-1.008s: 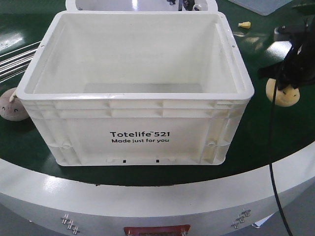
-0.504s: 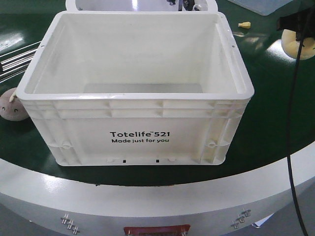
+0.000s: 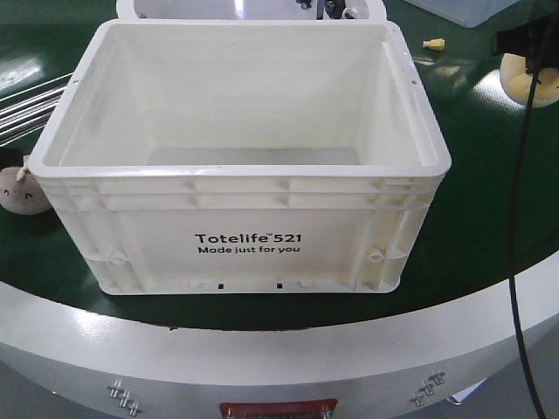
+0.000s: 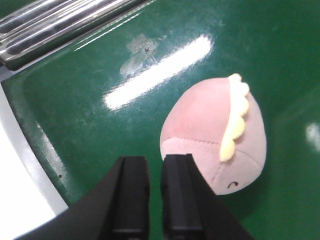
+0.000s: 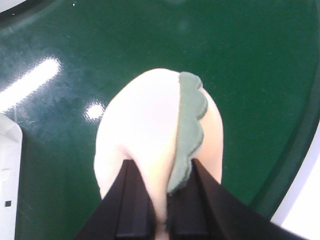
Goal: Place moving items into box and shelve
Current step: 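Close the left gripper on the pink plush, right on the cream plush, then lift both plush toys and carry them over the tote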
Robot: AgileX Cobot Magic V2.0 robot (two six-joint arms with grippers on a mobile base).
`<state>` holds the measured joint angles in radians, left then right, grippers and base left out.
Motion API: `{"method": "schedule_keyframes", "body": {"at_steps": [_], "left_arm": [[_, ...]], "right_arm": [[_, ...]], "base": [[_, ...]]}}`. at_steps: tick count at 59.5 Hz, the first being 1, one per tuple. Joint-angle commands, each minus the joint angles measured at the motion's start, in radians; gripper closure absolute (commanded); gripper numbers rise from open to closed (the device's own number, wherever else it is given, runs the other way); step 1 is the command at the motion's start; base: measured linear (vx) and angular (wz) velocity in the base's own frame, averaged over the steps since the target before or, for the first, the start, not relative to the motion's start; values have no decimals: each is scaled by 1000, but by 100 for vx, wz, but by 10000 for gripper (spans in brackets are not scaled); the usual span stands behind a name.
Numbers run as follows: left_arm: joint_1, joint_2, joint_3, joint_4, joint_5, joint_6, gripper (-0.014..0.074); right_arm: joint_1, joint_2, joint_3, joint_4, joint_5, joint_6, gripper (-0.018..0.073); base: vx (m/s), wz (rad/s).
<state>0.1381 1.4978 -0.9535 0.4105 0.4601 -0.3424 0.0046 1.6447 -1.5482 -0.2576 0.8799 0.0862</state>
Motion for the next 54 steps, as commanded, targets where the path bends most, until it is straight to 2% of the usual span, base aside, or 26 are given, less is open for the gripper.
{"method": "schedule_keyframes", "body": {"at_steps": [1, 15, 31, 39, 54], "left_arm": [[-3, -28, -36, 3, -36, 27, 302], [-3, -20, -36, -23, -52, 26, 195], [-3, -10, -36, -116, -108, 27, 186], [-3, 14, -36, -188, -122, 32, 186], [-3, 73, -36, -341, -151, 190, 186]], "right_arm": [[-4, -48, -35, -26, -57, -6, 575], [-4, -48, -35, -26, -56, -6, 575], [-4, -48, -35, -26, -57, -6, 575], [-4, -48, -35, -26, -56, -6, 575], [-4, -48, -35, -26, -56, -6, 575]], "base": [[0, 0], [0, 0], [0, 0], [0, 0], [0, 0]]}}
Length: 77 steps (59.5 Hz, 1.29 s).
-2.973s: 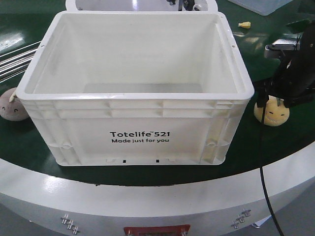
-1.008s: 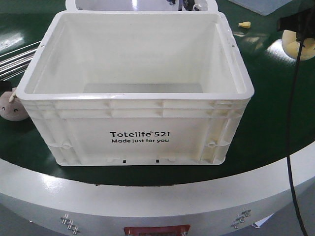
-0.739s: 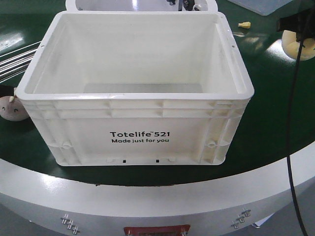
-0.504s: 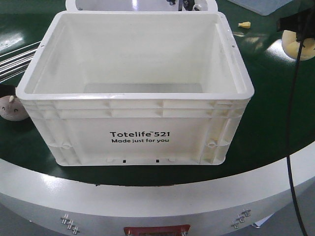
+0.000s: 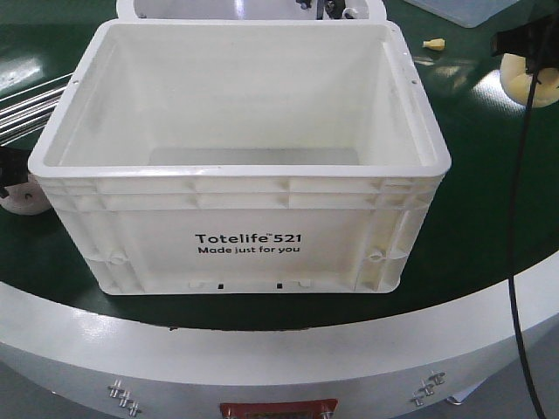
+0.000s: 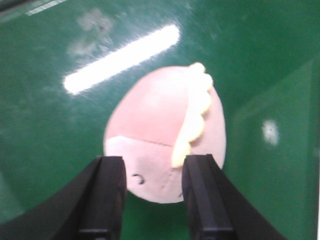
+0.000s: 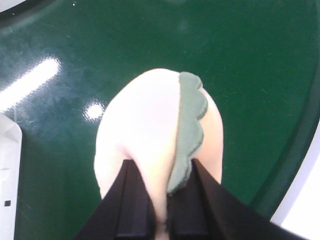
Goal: Place moving items into box and shelve
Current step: 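Lift both plush toys and carry them over the tote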
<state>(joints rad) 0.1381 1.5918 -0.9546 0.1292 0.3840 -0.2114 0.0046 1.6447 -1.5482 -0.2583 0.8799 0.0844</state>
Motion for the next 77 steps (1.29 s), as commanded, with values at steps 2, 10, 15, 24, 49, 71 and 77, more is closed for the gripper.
{"method": "schedule_keyframes", "body": {"at_steps": [2, 10, 15, 24, 49, 71, 77], "left_arm": [[-3, -12, -35, -70, -86, 71, 187], [-3, 30, -35, -80, -117, 78, 188], [-3, 58, -35, -70, -132, 78, 188], [-3, 121, -35, -52, -157, 78, 188], [-3, 215, -35, -55, -126, 78, 622], [-3, 113, -35, -55, -161, 77, 619], [-3, 48, -35, -55, -190, 76, 619]], "right_arm": [[-4, -48, -35, -25, -56, -5, 575], [-4, -48, -35, -25, -56, -5, 575], [-4, -48, -35, -25, -56, -5, 575], [-4, -48, -35, -25, -51, -5, 575], [-4, -48, -35, -26, -52, -5, 575], [-4, -48, -35, -26, -52, -5, 575], [-4, -49, -35, -25, -58, -5, 575]], "base": [[0, 0], [0, 0], [0, 0], [0, 0], [0, 0], [0, 0], [0, 0]]}}
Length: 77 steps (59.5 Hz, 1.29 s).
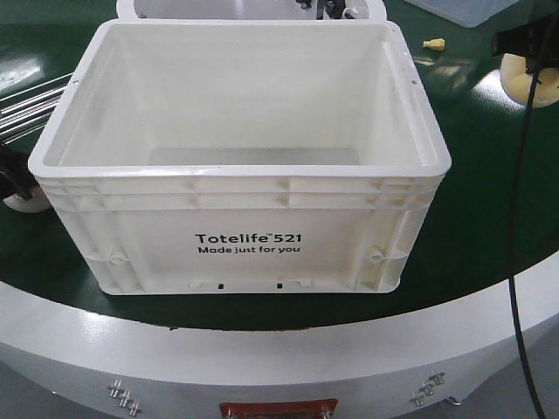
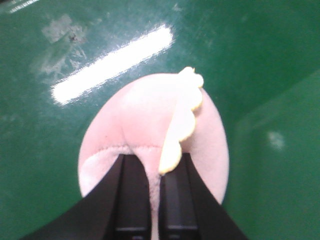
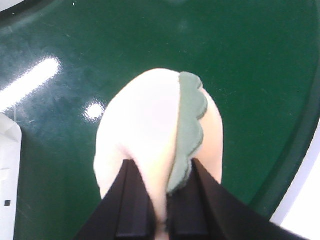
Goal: Place moving items into box and shelve
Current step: 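Lift both plush toys and carry them over the tote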
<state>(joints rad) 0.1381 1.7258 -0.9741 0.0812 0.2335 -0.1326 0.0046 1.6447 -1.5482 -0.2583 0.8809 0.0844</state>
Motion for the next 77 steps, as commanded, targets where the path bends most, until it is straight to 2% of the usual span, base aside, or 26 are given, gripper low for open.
{"method": "schedule_keyframes", "body": {"at_steps": [1, 25, 48, 63, 77], "left_arm": [[-3, -101, -15, -7, -42, -3, 619], [-3, -350, -15, -7, -133, -3, 619], [-7, -511, -16, -7, -213, -11, 619], [-122, -559, -16, -7, -262, -4, 619], [-261, -567, -16, -7, -274, -5, 619]], "right_arm": [[-4, -49, -35, -25, -61, -5, 575], [-3, -79, -35, 12, -133, 1, 575], [-1, -162, -35, 123, -203, -31, 575], [-1, -218, -35, 316, -217, -170, 572], [-1, -240, -35, 613, -203, -378, 572]], "base": [[0, 0], [0, 0], [0, 0], [0, 0], [0, 0]]}}
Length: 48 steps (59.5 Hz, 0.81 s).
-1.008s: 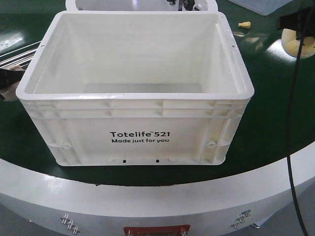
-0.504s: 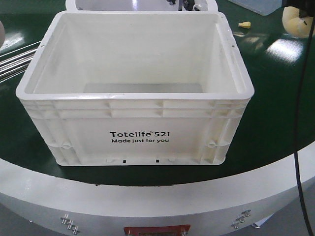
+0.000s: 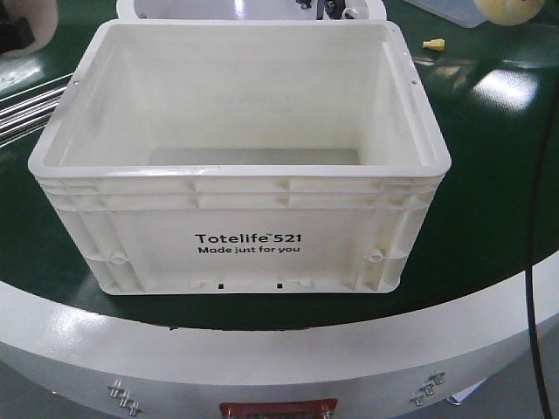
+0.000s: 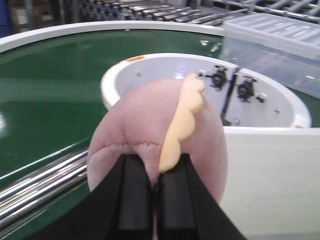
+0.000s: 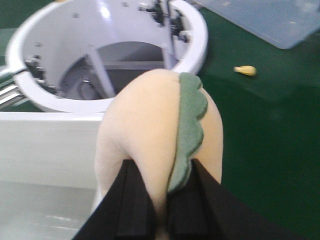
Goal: Place moving items into box and shelve
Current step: 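Lift both plush toys and carry them over the tote, then open both grippers to drop the plush toys into the tote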
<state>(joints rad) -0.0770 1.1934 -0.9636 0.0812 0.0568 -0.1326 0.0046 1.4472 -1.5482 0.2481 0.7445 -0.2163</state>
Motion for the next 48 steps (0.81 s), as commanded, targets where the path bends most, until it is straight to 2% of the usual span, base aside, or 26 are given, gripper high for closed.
{"method": "schedule_keyframes", "body": {"at_steps": [1, 15, 28, 36, 48], "left_arm": [[-59, -35, -27, -7, -99, -5, 619], [-200, -35, -27, -7, -137, -8, 619], [-218, -33, -27, -7, -133, -13, 619], [-218, -33, -27, -7, -133, -13, 618], [-218, -33, -27, -7, -127, -11, 616]], "right_arm": [[-1, -43, -35, 122, -65, -86, 572], [-1, -40, -35, 308, -37, -206, 572], [-1, -23, -35, 410, -12, -288, 571], [33, -1, -35, 409, -29, -320, 571], [182, 45, -35, 315, -98, -344, 571]], "base": [[0, 0], [0, 0], [0, 0], [0, 0], [0, 0]]}}
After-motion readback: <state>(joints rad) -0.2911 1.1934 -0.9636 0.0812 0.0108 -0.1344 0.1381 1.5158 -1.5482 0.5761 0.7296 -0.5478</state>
